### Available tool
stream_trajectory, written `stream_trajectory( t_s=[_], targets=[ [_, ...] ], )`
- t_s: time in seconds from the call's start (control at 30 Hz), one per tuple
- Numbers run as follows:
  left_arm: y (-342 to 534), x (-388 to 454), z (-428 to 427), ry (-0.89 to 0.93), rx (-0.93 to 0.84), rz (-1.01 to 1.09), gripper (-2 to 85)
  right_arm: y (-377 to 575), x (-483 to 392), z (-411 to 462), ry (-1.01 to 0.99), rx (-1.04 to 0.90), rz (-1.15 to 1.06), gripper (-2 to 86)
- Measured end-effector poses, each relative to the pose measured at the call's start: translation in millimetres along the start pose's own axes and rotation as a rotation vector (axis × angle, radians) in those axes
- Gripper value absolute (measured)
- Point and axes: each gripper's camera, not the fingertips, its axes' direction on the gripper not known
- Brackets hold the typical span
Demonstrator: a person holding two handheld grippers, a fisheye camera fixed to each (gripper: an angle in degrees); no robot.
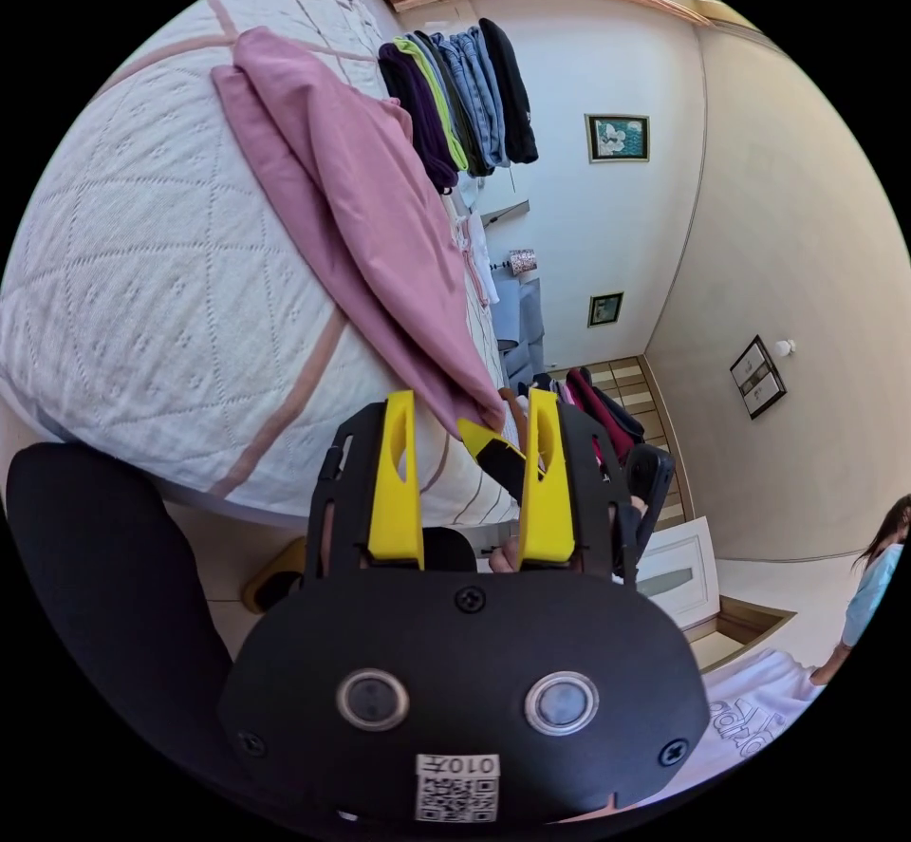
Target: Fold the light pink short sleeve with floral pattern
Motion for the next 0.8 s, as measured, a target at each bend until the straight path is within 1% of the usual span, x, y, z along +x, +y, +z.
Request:
stream_trajectory(
  t_s=[0.17, 0.3, 0.37, 0.53, 0.6, 0.67, 0.73, 0.8],
  targets=[
    [7.8, 1.0, -17.7, 0.015, 0.07, 0.003, 15.2, 10.3, -11.7, -7.7, -0.007, 0.0, -0.012, 3.3],
    [11.8, 7.9, -35.1, -0.024, 0.063, 0.026, 14.4, 21.9, -26.8, -2.1, -0.017, 0.01, -0.016, 3.4],
    [16.7, 8.3, -55.3, -0.076, 0.081, 0.031, 12.6, 25.8, -37.0, 2.6, -0.012, 0.001, -0.047, 3.4],
    [19.9, -8.2, -82.6, -0.065, 0.059, 0.014, 6.7, 42.0, -45.6, 8.7, 0.005, 0.012, -0.113, 3.8],
    [18.6, -12.7, -93.3, -0.05, 0.051, 0.015, 5.9, 49.5, -32.8, 6.6, -0.105, -0.011, -0.187, 4.5],
    [14.1, -16.3, -108.1, 0.024, 0.038, -0.011, 5.2, 57.3, -9.7, 1.3, -0.212, -0.022, -0.205, 6.0],
    [9.6, -14.9, -116.5, 0.097, 0.03, -0.034, 5.0, 68.0, 29.3, -4.4, -0.299, 0.011, -0.142, 7.6],
    [4.7, -8.5, -123.1, 0.144, 0.023, -0.038, 5.0, 81.5, 96.9, -4.5, -0.489, 0.107, 0.028, 10.7]
  ],
)
